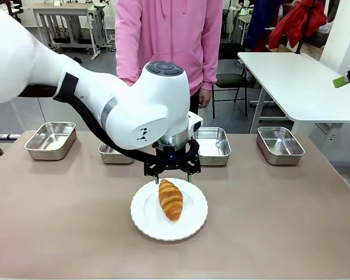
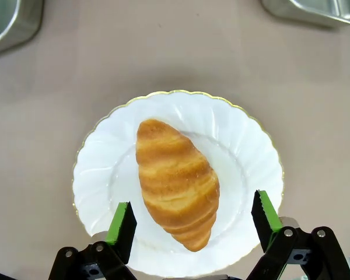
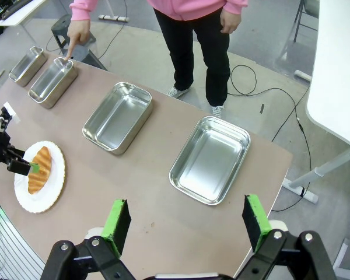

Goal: Place the bread in the container.
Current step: Place the Butter Roll into the Airtight Container indicated by the human.

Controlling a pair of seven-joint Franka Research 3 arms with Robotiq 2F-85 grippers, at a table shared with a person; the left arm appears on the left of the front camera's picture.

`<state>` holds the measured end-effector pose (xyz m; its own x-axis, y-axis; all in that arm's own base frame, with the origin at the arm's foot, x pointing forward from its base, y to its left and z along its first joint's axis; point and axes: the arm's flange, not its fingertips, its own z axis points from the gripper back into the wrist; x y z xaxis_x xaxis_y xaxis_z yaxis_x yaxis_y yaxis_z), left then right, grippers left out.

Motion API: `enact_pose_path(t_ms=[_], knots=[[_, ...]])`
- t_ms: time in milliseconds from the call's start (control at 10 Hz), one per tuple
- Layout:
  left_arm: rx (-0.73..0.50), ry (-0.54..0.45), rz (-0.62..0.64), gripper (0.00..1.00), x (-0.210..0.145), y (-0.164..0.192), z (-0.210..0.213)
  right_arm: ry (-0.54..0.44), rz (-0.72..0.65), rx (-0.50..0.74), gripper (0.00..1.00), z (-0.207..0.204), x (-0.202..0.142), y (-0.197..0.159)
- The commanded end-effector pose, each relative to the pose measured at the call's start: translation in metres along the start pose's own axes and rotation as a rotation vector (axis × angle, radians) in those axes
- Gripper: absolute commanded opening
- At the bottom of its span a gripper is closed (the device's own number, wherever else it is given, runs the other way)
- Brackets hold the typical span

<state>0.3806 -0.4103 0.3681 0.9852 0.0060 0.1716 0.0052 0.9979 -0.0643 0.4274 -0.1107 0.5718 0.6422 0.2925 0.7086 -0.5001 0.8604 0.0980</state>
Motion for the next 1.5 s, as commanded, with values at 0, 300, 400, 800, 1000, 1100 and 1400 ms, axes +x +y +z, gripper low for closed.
enact_pose_path(t_ms=[0, 300, 400, 800, 1000, 1100, 1400], knots=[[-0.003, -0.017, 0.038, 1.0, -0.007, -0.004, -0.013, -0.012, -0.003, 0.014, 1.0, 0.0, 0.0, -0.001], [0.006, 0.01, 0.055, 1.0, -0.022, -0.006, -0.027, -0.012, -0.003, 0.014, 1.0, 0.0, 0.0, -0.001], [0.015, 0.011, 0.058, 1.0, -0.024, -0.005, -0.03, -0.012, -0.003, 0.014, 1.0, 0.0, 0.0, -0.001], [0.05, 0.014, 0.095, 1.0, -0.027, 0.001, -0.045, -0.012, -0.003, 0.014, 1.0, 0.0, 0.0, -0.001], [0.036, -0.001, 0.088, 1.0, -0.025, 0.007, -0.052, -0.012, -0.003, 0.014, 1.0, 0.0, 0.0, -0.001], [0.029, -0.007, 0.083, 1.0, -0.023, 0.008, -0.055, -0.012, -0.003, 0.014, 1.0, 0.0, 0.0, -0.001], [0.03, -0.017, 0.093, 1.0, -0.018, 0.011, -0.06, -0.012, -0.003, 0.014, 1.0, 0.0, 0.0, -0.001]])
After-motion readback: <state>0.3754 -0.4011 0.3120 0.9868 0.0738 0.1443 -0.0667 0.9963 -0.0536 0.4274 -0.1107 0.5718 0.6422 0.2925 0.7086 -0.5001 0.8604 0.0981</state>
